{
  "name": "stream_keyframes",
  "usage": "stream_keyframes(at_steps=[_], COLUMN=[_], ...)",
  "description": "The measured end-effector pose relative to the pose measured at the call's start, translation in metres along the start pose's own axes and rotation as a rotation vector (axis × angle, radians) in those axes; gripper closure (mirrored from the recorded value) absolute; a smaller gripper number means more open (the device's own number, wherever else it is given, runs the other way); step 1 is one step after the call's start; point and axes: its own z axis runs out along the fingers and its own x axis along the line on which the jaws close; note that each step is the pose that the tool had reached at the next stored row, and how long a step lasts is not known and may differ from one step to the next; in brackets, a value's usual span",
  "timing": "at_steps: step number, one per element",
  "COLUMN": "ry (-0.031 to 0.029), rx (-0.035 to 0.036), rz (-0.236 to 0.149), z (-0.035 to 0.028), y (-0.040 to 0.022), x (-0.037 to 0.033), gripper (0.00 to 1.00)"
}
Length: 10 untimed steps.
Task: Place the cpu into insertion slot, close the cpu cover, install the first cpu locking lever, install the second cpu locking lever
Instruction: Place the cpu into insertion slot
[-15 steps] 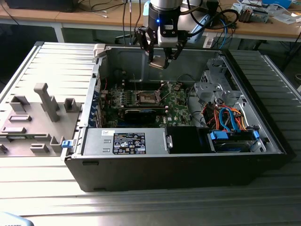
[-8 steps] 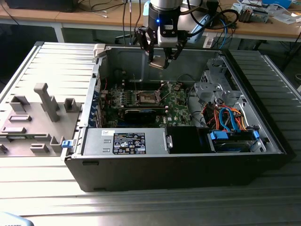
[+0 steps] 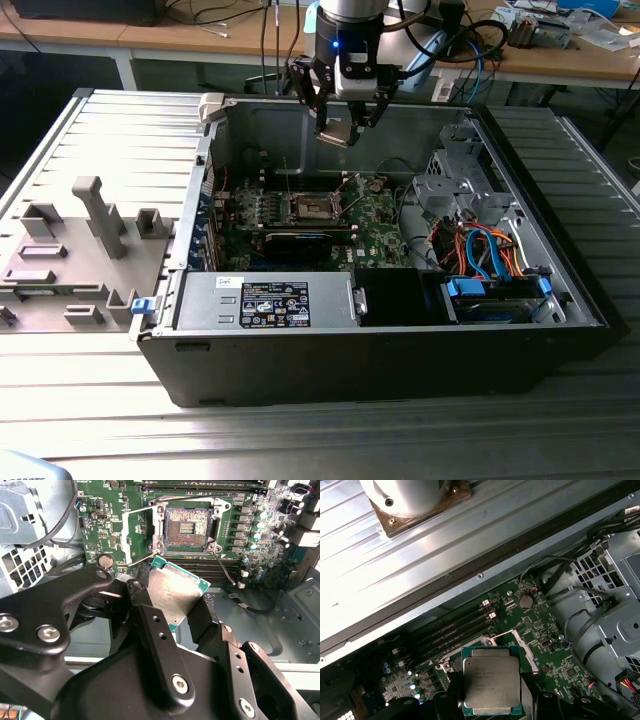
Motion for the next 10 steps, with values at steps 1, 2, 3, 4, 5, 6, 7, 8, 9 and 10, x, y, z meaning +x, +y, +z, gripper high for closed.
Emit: stream_keyframes(at_steps=[1, 2, 3, 4, 5, 6, 7, 8, 9, 10], ry=[0.0000, -0.0001, -0.0001, -0.0003, -0.0003, -0.0003, -0.0005, -0.0005, -0.0005, -0.0006], rx=[0.0000, -0.0001, 0.0000, -0.0001, -0.0002, -0.0001, -0.0001, -0.0001, -0.0001, -0.0002], rz=[0.001, 0.001, 0.002, 0.003, 0.003, 0.004, 0.005, 0.006, 0.006, 0.007], z=[0.0000, 0.0000, 0.0000, 0.0000, 0.0000, 0.0000, 0.0000, 0.0000, 0.0000, 0.0000], y=[0.0000, 0.0000, 0.0000, 0.0000, 0.0000, 0.0000, 0.0000, 0.0000, 0.0000, 0.0000], x=[0.0000, 0.0000, 0.0000, 0.0000, 0.0000, 0.0000, 0.0000, 0.0000, 0.0000, 0.0000], gripper=[0.45, 0.45, 0.45, 0.45, 0.45, 0.45, 0.45, 0.45, 0.45, 0.45])
